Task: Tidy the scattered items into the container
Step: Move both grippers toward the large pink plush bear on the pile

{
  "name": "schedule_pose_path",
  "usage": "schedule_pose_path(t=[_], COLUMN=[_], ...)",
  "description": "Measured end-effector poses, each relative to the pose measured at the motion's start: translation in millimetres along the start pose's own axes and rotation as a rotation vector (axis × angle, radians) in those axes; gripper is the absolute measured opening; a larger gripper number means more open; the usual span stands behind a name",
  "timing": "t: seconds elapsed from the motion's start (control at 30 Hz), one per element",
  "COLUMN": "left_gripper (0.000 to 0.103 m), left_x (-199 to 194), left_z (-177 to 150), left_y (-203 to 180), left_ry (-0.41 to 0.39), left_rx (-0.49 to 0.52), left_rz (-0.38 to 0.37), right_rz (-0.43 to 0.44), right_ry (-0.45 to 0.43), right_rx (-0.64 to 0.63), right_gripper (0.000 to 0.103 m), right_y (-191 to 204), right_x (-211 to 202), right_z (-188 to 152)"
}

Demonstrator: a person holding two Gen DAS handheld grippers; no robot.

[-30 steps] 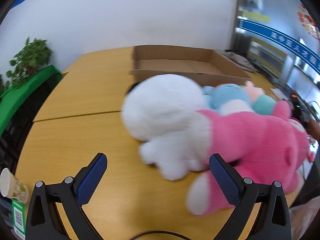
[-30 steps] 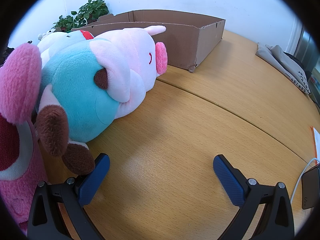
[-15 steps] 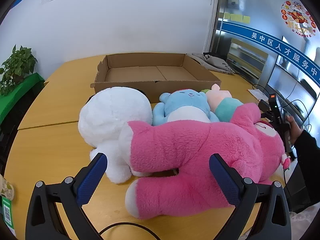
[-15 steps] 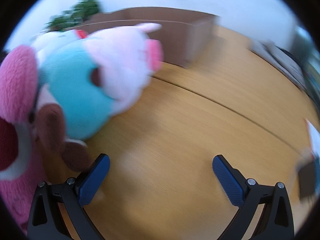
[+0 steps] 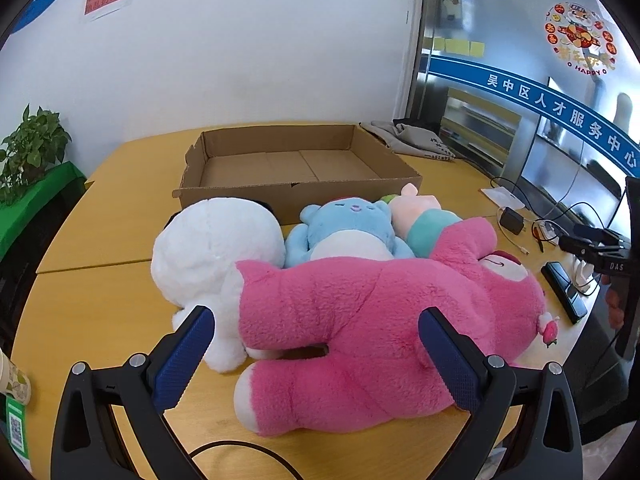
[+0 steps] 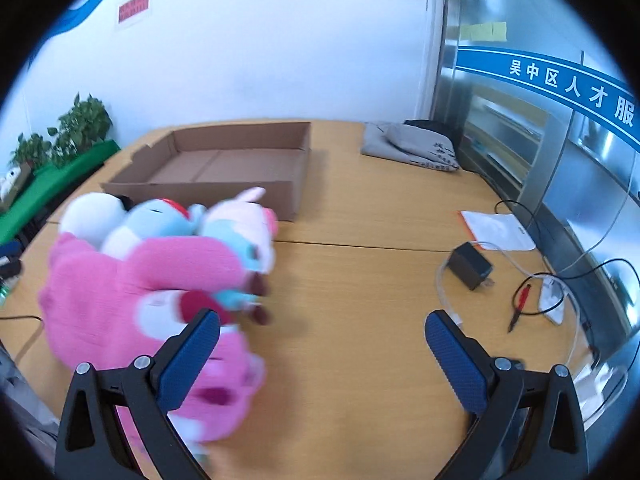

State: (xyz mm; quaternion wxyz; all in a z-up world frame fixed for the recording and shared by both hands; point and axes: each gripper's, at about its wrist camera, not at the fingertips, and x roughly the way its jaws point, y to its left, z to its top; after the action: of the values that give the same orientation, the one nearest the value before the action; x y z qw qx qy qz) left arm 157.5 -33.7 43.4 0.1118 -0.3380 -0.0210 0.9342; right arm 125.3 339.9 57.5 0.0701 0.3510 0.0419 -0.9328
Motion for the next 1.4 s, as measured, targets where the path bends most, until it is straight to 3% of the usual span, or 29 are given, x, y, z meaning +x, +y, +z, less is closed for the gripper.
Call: schedule_pose_path(t=[0.27, 0.4, 0.8, 1.4], left_gripper=[0.103, 0.103, 0.103, 0.103], left_x=[9.9, 7.9, -4.1, 2.4], left_z=[-17.3, -24.1, -25.6, -27.3], left_y=[-23.4, -28.0, -46.9, -46.3], left_ry=[0.038, 0.043, 0.032, 0.058], left_rx=[-0.023, -0.044, -0.025, -0.04], left_rz=[0.028, 0.019, -0.003, -0.012], right_rz=[0.028, -0.01, -0.001, 0.021], right_ry=[0.043, 0.058, 0.028, 0.037], right_rx=[0.03, -0.051, -0.009, 0.006], right_gripper=[0.102, 0.102, 0.102, 0.102], right_y=[94.1, 118.3, 113.4, 109.5], right_x=[1.6, -0.6, -7.4, 1.3], right_z=[-20.5, -29.9, -28.9, -29.3])
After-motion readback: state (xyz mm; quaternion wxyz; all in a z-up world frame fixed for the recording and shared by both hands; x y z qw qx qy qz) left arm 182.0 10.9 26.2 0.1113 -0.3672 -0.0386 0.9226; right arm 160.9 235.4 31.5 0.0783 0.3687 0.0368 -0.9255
